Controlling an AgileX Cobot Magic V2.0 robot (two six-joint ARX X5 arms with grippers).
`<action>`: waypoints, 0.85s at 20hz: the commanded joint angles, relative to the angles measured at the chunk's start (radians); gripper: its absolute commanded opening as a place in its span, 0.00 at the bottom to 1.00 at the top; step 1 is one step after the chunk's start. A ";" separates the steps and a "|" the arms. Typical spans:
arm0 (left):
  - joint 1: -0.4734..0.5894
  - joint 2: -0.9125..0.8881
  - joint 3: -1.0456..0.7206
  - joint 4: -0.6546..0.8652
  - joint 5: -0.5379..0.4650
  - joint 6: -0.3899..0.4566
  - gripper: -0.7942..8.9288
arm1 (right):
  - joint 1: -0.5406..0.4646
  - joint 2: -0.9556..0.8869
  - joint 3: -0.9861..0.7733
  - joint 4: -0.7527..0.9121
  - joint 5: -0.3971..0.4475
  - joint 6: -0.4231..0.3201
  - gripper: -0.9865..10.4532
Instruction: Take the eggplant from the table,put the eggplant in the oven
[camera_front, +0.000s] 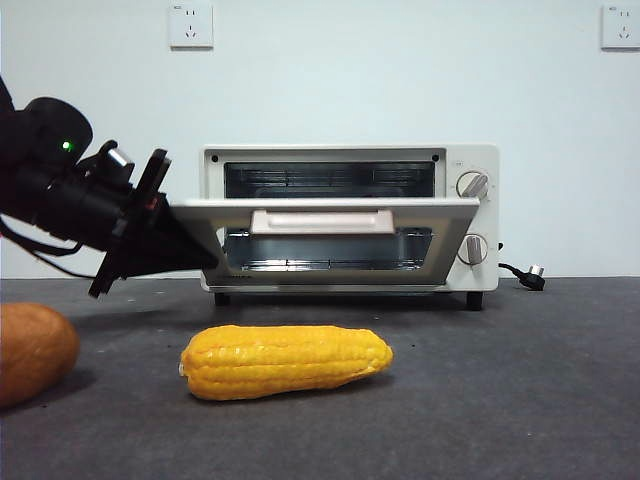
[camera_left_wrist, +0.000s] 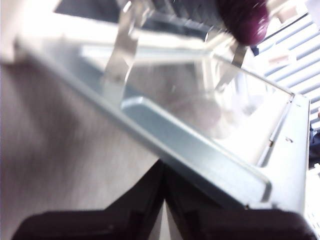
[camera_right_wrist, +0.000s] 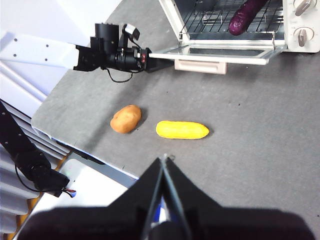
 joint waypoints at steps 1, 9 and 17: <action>-0.013 -0.013 0.053 0.021 0.021 -0.023 0.08 | 0.002 -0.005 -0.002 -0.024 0.000 -0.002 0.08; -0.017 -0.013 0.206 0.022 -0.110 -0.019 0.07 | 0.002 -0.005 -0.003 -0.024 0.001 -0.004 0.08; -0.019 -0.059 0.240 -0.060 -0.128 0.005 0.08 | 0.002 -0.005 -0.003 -0.024 0.035 -0.023 0.08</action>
